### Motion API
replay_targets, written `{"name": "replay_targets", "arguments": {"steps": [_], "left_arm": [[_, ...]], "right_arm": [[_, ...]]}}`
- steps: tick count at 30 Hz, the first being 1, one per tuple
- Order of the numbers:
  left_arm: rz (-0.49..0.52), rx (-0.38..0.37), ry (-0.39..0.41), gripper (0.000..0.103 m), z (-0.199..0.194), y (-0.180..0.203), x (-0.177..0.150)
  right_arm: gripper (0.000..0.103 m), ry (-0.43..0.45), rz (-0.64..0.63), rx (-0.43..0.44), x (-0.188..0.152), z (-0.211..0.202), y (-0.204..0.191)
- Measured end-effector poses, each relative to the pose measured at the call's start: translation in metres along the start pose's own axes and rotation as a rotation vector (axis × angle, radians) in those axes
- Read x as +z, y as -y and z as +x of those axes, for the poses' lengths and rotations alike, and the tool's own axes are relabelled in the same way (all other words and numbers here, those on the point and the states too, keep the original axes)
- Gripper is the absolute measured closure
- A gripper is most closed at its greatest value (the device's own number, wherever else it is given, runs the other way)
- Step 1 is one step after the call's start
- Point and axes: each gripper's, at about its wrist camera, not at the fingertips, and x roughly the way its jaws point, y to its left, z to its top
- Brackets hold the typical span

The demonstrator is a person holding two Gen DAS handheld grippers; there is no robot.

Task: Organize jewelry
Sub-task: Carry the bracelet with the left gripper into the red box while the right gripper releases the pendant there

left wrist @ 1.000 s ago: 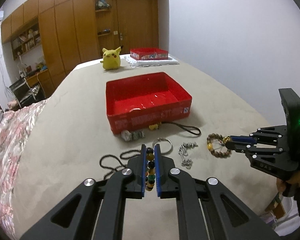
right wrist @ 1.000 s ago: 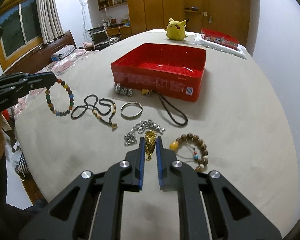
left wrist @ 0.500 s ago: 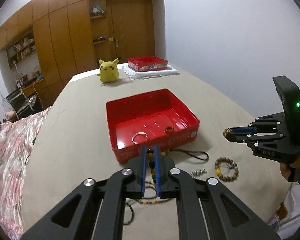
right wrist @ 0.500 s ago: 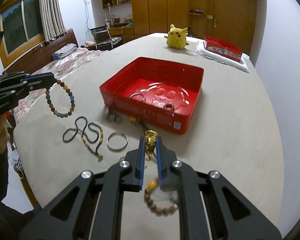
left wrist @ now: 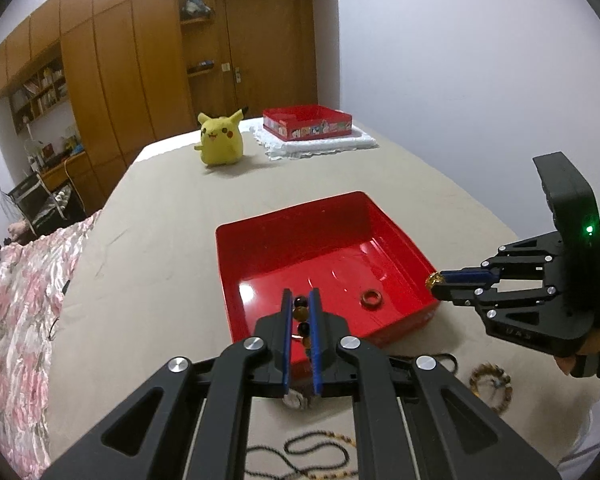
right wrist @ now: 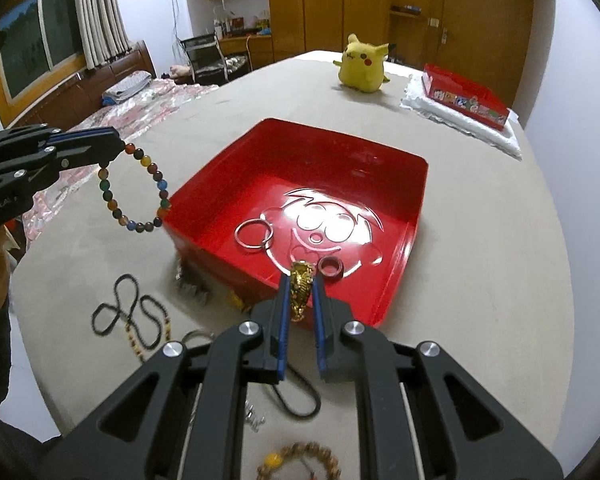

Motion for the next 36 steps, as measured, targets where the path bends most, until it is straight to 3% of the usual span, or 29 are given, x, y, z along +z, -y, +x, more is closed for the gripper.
{"name": "replay_targets", "arguments": {"steps": [16,24,36], "left_arm": [[-0.034,0.02,-0.127,0.096,0.098,-0.018,-0.004],[-0.047,0.028,-0.162,0.095,0.117,-0.027,-0.013],[-0.05,0.036,-0.154,0.094,0.115,-0.027,-0.016]], "right_arm": [[0.094,-0.137,-0.004,-0.011,0.025,0.085,0.024],[0.092,-0.16,-0.023,-0.027,0.026,0.098,0.022],[0.091,-0.163,-0.018,-0.028,0.025,0.099,0.022]]}}
